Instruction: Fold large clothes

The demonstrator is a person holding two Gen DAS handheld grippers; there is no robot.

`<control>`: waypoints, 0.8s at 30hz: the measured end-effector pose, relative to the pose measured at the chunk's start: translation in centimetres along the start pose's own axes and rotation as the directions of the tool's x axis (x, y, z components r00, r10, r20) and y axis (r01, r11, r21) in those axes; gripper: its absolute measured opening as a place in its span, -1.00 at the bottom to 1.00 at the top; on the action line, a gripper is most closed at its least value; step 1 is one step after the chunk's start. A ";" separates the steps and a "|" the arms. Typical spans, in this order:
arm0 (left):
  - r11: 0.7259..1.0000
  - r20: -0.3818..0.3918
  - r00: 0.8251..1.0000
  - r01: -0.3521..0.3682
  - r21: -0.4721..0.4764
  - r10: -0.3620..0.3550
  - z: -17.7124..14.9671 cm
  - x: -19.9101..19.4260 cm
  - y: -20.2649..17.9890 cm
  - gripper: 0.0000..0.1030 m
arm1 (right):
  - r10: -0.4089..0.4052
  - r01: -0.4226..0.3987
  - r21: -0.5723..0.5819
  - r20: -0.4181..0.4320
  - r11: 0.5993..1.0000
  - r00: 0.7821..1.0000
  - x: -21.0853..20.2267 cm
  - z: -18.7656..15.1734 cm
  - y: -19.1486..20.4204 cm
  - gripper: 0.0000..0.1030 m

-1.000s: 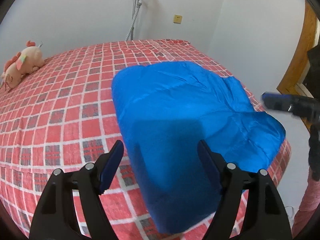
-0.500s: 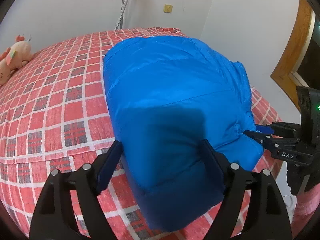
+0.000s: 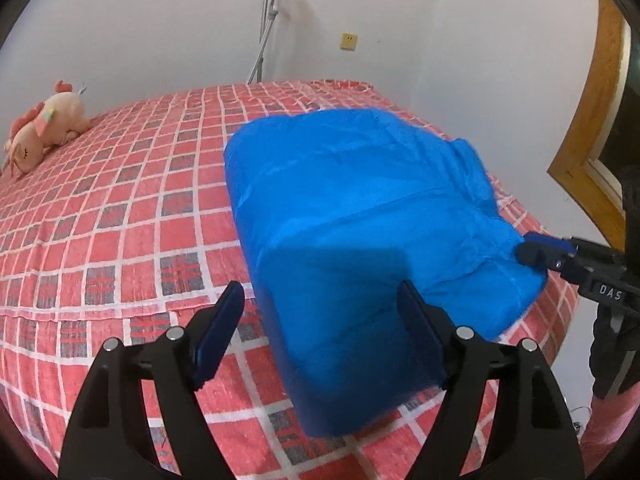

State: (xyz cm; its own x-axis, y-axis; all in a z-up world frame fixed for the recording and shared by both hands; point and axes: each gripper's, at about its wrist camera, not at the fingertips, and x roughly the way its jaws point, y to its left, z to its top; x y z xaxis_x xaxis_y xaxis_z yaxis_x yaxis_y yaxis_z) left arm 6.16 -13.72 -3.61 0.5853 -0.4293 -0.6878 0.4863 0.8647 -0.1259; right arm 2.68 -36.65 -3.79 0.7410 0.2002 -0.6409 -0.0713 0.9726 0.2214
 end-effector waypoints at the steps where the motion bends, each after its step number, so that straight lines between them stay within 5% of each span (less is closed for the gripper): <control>1: 1.000 0.001 1.000 0.001 0.002 -0.001 -0.1 -0.1 -0.1 0.49 | 0.012 -0.012 -0.016 0.006 1.000 1.000 -0.2 0.1 0.5 -0.35; 6: 1.000 -0.018 1.000 0.007 0.013 -0.007 -0.8 0.5 -0.4 0.49 | 0.017 -0.020 -0.107 -0.022 0.994 1.000 0.8 -0.8 1.6 -0.35; 11: 0.999 -0.056 0.998 0.039 -0.005 -0.039 -1.8 2.2 0.1 0.52 | 0.006 -0.012 -0.060 -0.097 0.998 0.995 3.6 -2.7 0.1 -0.36; 24: 0.996 -0.077 0.994 0.073 -0.050 -0.077 -2.0 3.3 1.0 0.54 | 0.006 -0.006 -0.001 -0.056 1.000 0.998 3.9 -3.9 -0.2 -0.36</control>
State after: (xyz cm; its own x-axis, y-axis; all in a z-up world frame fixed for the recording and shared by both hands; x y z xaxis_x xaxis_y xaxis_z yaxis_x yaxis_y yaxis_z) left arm 7.22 -13.75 -7.44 0.4945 -0.4734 -0.7290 0.4948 0.8428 -0.2117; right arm 3.02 -35.56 -9.20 0.7019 0.2126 -0.6798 -0.0767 0.9714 0.2246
